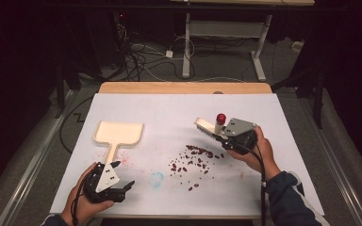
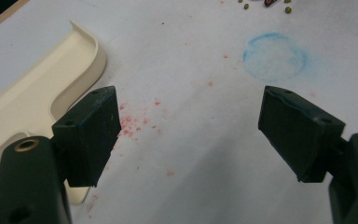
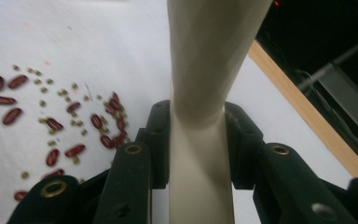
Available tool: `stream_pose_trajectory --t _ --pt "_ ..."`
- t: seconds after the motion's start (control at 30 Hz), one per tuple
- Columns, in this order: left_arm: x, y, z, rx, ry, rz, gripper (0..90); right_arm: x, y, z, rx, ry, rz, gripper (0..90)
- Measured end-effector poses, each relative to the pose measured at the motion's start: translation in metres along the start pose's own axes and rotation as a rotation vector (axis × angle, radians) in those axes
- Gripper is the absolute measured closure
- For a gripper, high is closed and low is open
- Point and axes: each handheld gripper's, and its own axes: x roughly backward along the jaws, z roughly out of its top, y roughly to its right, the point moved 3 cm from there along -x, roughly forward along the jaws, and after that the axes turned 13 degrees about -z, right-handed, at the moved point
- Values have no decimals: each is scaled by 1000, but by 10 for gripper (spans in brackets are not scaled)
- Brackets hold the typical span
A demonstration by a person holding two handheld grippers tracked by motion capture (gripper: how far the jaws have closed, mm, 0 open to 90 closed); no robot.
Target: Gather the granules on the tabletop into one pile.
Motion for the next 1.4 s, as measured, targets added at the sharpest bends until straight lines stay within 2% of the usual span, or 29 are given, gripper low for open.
stream_pose_trajectory --t 0.1,0.2,0.23,0.27,0.3,0.33,0.37,0.4,0.47,0.63,0.77,0.8,0.87,1.0,1.07,1.13,1.2,1.3,1.4 --pt "0 0 0 -8 -8 1 200 3 1 -8 -13 -95 -56 677" --pt "0 1 1 -11 -9 1 200 4 -8 -16 -12 -213 -133 677" --pt "0 1 1 -11 -8 0 200 4 -12 -18 -10 -246 -139 677" --pt "0 1 1 -11 -8 0 200 6 -22 -19 -38 -265 -122 677" --pt "-1 1 1 -11 -9 -1 200 6 -22 -19 -38 -265 -122 677" --pt "-1 1 2 -10 -8 -1 200 6 -29 -19 -45 -274 -110 676" --pt "-1 1 2 -12 -10 -1 200 7 -37 -17 -21 -287 -127 675" --pt "-1 2 2 -14 -10 -2 200 7 -51 -12 5 -288 -151 675" --pt "-1 2 3 -15 -10 -2 200 6 -55 -9 4 -283 -141 675" --pt "-2 1 2 -14 -12 -5 200 5 -71 7 -64 -227 -103 676" --pt "-3 2 2 -14 -13 -6 200 4 -75 14 -61 -205 -94 676" --pt "-3 2 2 -12 -10 -5 200 4 -75 17 -88 -180 -70 677" --pt "-2 2 2 -11 -11 -5 200 5 -75 19 -91 -175 -70 677" --pt "-2 1 2 -9 -14 -1 200 10 -70 22 -87 -140 -107 677" --pt "-1 1 2 -8 -10 0 200 17 -65 24 -103 -114 -101 677" --pt "0 1 2 -7 -8 4 200 25 -61 28 -121 -72 -81 677" --pt "1 1 2 -7 -5 7 200 34 -61 33 -149 -35 -28 676" --pt "3 -1 2 -2 8 16 200 47 -68 40 -214 20 122 676" --pt "8 -4 3 9 32 30 199 54 -82 47 -224 55 222 677"
